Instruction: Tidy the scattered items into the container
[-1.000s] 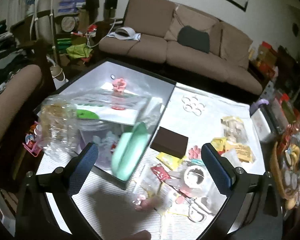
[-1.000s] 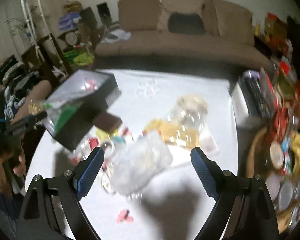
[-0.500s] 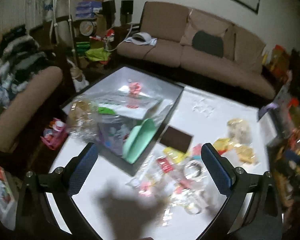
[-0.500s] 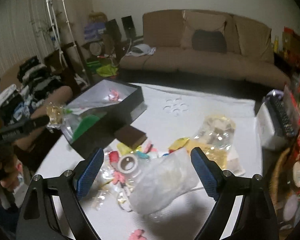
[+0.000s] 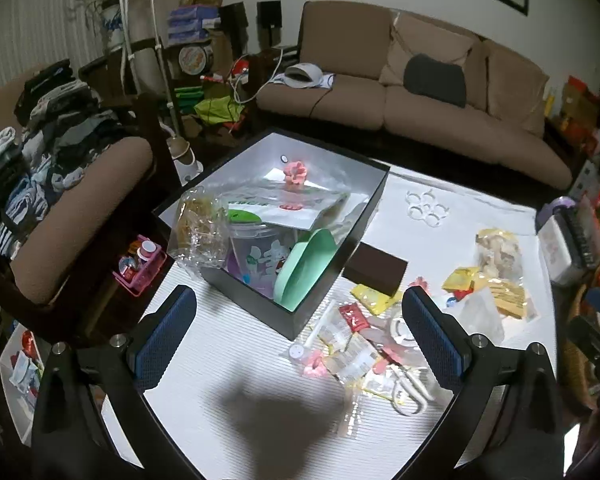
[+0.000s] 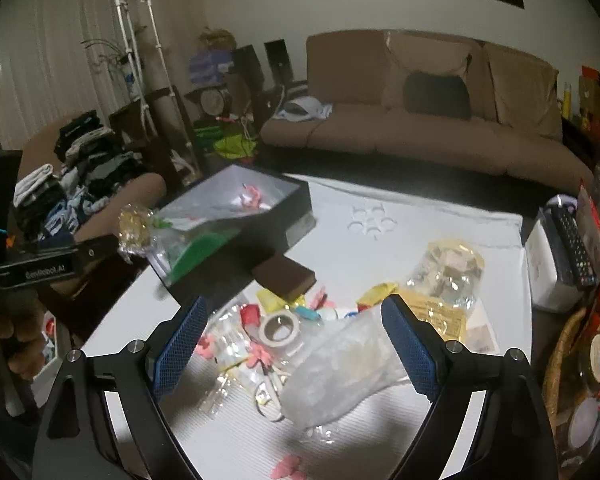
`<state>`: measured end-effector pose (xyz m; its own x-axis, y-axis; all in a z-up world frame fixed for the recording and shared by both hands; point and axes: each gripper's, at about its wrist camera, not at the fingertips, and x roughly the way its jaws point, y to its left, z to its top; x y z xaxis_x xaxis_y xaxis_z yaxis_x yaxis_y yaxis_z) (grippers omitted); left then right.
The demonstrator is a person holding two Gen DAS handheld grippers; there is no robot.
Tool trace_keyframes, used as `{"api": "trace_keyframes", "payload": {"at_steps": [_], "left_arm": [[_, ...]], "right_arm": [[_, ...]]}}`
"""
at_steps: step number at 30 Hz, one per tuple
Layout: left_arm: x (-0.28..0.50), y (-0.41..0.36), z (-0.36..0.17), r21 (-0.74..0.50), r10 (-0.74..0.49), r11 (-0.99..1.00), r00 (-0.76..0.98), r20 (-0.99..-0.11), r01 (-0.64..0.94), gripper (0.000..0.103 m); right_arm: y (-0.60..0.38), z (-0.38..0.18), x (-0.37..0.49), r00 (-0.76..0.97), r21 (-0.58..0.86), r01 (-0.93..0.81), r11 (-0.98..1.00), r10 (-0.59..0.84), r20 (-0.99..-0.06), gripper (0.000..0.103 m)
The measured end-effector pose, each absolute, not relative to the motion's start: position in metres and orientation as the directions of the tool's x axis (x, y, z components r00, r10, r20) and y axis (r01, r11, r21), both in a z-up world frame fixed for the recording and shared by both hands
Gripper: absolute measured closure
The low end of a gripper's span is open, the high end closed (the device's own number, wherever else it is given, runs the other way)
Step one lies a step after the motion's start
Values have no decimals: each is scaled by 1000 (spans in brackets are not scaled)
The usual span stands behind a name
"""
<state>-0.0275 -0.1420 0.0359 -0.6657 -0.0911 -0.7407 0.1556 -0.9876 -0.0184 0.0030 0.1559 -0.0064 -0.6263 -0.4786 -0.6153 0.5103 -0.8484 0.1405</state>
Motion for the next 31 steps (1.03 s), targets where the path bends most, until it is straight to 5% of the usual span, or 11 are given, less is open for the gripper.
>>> {"api": "trace_keyframes", "payload": {"at_steps": [6,31], "left_arm": [[-19,-131,42,27,-105,-992,-665,-739,125,0],[-18,-122,41,68,-123,-992,-660,-741,108,0]], "right_arm": [[150,4,14,-643,55,547,-835,-461,-611,12],[160,2,9,-630,114,532,-839,-482,-610,12]]}}
